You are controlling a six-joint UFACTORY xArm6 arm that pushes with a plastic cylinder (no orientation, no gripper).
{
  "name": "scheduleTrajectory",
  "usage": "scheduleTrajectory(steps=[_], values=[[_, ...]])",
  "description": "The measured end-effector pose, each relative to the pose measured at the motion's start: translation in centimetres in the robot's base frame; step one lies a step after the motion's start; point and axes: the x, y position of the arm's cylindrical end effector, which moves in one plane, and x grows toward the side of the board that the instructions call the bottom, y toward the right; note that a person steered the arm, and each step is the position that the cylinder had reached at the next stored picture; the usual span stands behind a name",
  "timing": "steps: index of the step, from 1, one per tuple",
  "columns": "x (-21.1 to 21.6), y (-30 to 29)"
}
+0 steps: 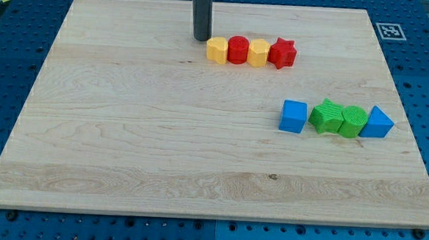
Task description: Move your arm towards top right
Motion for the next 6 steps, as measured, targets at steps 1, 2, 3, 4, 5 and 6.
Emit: scheduleTrajectory(steps=[1, 2, 3, 4, 5, 6], values=[[-0.1, 0.0], [-0.1, 0.0], [-0.9, 0.3], [-1.6, 5.6], [-2.1, 9.7], [-2.3, 13.5]])
